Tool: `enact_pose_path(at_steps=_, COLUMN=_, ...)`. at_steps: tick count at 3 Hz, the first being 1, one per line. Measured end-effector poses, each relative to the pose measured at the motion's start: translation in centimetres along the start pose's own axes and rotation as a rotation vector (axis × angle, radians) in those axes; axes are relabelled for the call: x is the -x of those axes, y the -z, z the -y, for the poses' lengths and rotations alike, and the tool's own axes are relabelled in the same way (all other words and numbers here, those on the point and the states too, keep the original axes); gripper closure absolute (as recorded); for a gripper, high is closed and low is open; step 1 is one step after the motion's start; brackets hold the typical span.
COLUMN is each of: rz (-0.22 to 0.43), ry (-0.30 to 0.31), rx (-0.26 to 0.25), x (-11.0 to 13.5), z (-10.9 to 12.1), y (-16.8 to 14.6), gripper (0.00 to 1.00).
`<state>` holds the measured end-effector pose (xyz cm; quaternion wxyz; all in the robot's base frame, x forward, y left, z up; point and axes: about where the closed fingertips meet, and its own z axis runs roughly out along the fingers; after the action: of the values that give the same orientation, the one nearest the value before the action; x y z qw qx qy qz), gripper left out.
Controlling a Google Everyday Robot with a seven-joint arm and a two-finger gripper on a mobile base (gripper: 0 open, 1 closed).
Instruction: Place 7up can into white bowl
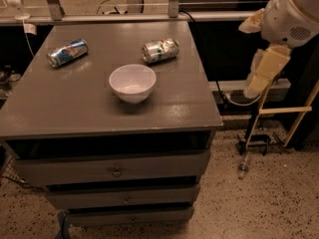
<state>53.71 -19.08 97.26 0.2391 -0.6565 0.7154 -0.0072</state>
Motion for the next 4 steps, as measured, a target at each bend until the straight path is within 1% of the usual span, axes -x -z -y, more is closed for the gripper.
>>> enact_pose_path(at_steps=1, rz=0.016, ry=0.081, rx=-0.025, x=1.7, z=5.7, y=-3.7, gripper=0.00)
enact_pose_path(at_steps=2, rz=0.016, ry=0.081, rx=-0.025, x=1.7, z=5.7, y=-3.7, gripper=0.00)
enact_pose_path(at_steps=4, rz=0.086, ry=0.116, rx=-0.089, x=4.0, z=12.0, y=-8.8, gripper=0.00)
